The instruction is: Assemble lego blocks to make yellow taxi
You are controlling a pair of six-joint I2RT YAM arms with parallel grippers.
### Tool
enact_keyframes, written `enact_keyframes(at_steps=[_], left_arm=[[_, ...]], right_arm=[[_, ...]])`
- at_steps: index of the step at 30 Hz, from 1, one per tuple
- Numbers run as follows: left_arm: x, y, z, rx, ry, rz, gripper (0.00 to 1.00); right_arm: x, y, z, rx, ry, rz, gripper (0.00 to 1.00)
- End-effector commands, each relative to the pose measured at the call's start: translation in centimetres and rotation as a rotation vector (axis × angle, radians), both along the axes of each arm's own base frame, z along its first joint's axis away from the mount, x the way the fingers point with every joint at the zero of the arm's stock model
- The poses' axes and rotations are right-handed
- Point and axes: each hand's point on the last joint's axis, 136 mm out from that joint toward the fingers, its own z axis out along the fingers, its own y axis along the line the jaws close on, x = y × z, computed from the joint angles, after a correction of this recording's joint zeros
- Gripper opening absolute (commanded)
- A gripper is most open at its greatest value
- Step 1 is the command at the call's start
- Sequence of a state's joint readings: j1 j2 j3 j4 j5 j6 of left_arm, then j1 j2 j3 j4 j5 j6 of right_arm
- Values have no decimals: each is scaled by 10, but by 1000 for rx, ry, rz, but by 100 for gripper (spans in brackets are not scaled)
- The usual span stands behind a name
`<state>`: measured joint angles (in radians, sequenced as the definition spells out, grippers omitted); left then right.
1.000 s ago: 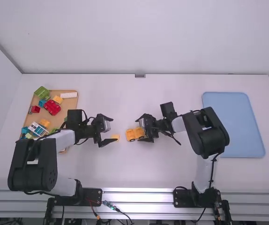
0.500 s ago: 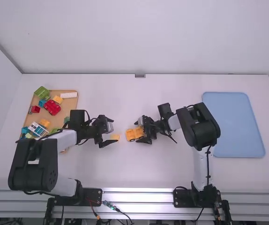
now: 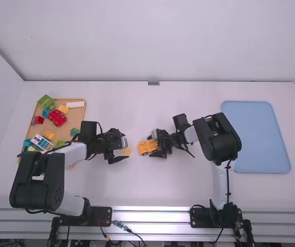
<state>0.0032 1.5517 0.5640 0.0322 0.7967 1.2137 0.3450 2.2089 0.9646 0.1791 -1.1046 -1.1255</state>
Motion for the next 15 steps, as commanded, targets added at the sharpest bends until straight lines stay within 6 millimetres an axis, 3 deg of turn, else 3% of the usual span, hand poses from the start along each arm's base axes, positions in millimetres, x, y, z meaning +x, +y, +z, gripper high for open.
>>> enact_keyframes(at_steps=[1, 9, 15], left_arm=[[6, 0, 2, 22, -24, -9, 99], [11, -1, -11, 15, -20, -12, 99], [13, -3, -36, 3, 18, -17, 99]], right_arm=[[-2, 1, -1, 10, 19, 7, 80], [5, -2, -12, -67, 64, -56, 64], [1, -4, -14, -73, 72, -57, 64]])
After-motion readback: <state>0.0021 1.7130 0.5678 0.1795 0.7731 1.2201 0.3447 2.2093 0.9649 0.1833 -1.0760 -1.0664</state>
